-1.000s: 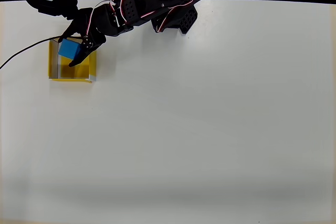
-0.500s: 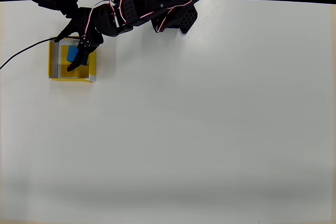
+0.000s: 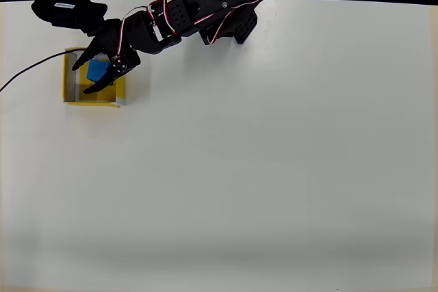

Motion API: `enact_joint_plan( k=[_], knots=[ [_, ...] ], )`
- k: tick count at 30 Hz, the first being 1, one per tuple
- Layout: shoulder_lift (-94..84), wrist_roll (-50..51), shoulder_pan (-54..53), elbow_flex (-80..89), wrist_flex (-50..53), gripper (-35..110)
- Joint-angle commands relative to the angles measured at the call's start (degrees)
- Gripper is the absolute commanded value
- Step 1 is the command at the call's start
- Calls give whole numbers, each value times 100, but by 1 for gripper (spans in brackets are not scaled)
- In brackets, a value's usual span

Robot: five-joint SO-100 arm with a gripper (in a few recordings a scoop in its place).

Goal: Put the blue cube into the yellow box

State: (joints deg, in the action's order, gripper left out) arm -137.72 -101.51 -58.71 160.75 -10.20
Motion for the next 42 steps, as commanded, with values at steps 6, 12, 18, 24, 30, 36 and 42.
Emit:
enact_joint_plan(
  k=[6, 12, 18, 24, 30, 36, 42],
  knots=[
    [-1397, -422, 923, -35, 624, 1],
    [-2285, -519, 1819, -18, 2021, 0],
    [-3463, -220, 2813, 396, 3876, 0],
    [-4333, 176, 3621, 404, 6328, 0],
    [-4781, 571, 4122, 571, 7910, 0],
    [-5106, 765, 4307, 1081, 8394, 0],
    [-5300, 949, 4570, 1512, 8631, 0]
  ],
)
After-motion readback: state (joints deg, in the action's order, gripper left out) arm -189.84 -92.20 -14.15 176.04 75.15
